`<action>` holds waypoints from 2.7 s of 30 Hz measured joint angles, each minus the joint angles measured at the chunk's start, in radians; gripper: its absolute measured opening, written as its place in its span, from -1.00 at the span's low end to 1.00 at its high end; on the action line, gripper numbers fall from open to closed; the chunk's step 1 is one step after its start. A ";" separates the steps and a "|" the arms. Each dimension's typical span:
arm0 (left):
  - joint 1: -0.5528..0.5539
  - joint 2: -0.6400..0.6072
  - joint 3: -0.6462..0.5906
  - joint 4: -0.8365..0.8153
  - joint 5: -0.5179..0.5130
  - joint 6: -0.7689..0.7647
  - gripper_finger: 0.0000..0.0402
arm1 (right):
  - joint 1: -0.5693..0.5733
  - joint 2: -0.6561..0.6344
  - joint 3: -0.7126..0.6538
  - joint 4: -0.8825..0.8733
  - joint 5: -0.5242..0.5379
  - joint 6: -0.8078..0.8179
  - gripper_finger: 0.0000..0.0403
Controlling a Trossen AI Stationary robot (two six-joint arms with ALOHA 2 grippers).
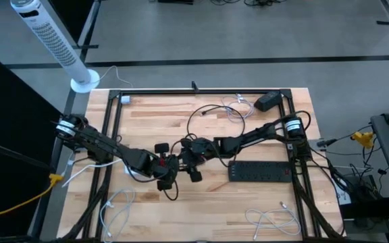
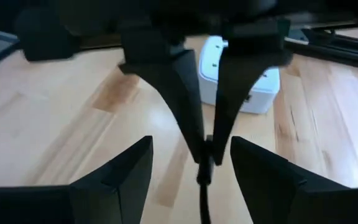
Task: Insert USB
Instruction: Insert the bottom black charger cable into the white outlet extension
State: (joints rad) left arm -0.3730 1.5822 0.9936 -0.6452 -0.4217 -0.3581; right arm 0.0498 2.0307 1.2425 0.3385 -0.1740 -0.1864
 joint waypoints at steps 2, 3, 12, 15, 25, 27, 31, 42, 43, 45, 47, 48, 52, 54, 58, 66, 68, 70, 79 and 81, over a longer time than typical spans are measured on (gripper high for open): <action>-0.002 0.000 0.000 -0.001 0.000 -0.001 -0.91 | -0.001 0.007 0.003 -0.005 0.019 -0.004 -0.01; -0.003 0.000 0.000 0.000 0.000 -0.002 -0.91 | -0.002 0.009 0.005 -0.004 0.020 0.000 -0.01; -0.004 0.000 0.000 0.001 -0.006 -0.008 -0.91 | -0.001 0.010 0.007 -0.020 0.025 0.016 -0.44; -0.004 0.000 0.000 0.000 -0.007 -0.013 -0.91 | -0.001 0.010 0.007 -0.020 0.025 0.014 -0.62; -0.006 0.000 -0.001 -0.001 -0.008 -0.023 -0.91 | 0.001 0.010 0.007 -0.036 0.041 0.003 -0.91; -0.006 0.000 -0.001 -0.001 -0.009 -0.023 -0.91 | 0.010 0.010 0.007 -0.041 0.082 -0.015 -0.91; -0.006 -0.001 -0.001 -0.008 -0.010 -0.026 -0.91 | 0.027 0.010 0.008 -0.043 0.126 -0.049 -0.91; -0.079 -0.027 -0.001 -0.151 -0.104 -0.168 -0.40 | 0.030 0.009 -0.141 0.260 0.170 -0.050 -0.91; -0.101 -0.033 -0.001 -0.168 -0.147 -0.197 -0.37 | 0.027 0.008 -0.172 0.323 0.170 -0.041 -0.91; -0.149 -0.050 -0.001 -0.197 -0.246 -0.254 -0.32 | 0.019 0.008 -0.231 0.442 0.162 -0.028 -0.91; -0.195 -0.068 -0.001 -0.195 -0.348 -0.304 -0.29 | 0.015 0.008 -0.276 0.550 0.120 -0.027 -0.91; -0.211 -0.075 -0.001 -0.195 -0.390 -0.323 -0.28 | 0.015 0.008 -0.295 0.600 0.097 -0.031 -0.91; -0.240 -0.093 -0.005 -0.159 -0.455 -0.358 -0.22 | 0.025 0.008 -0.333 0.758 0.052 -0.033 -0.91; -0.241 -0.095 -0.016 -0.115 -0.456 -0.346 -0.19 | 0.024 0.008 -0.334 0.803 0.026 -0.032 -0.91; -0.240 -0.095 -0.037 -0.014 -0.453 -0.285 -0.11 | 0.040 0.008 -0.317 0.806 0.008 -0.043 -0.91; -0.240 -0.097 -0.041 0.104 -0.430 -0.177 -0.04 | 0.057 0.008 -0.304 0.798 0.010 -0.073 -0.91; -0.240 -0.097 -0.041 0.135 -0.393 -0.141 -0.10 | 0.057 0.008 -0.304 0.799 0.016 -0.074 -0.91; -0.240 -0.098 -0.041 0.156 -0.366 -0.118 -0.18 | 0.057 0.008 -0.304 0.800 0.017 -0.075 -0.91; -0.242 -0.101 -0.041 0.165 -0.406 -0.113 -0.64 | 0.055 0.008 -0.304 0.820 0.017 -0.076 -0.91; -0.245 -0.104 -0.041 0.168 -0.426 -0.110 -0.73 | 0.055 0.008 -0.304 0.820 0.017 -0.076 -0.91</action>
State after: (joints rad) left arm -0.6179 1.4779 0.9527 -0.4774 -0.8474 -0.4683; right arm 0.1043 2.0384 0.9382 1.1590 -0.1566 -0.2623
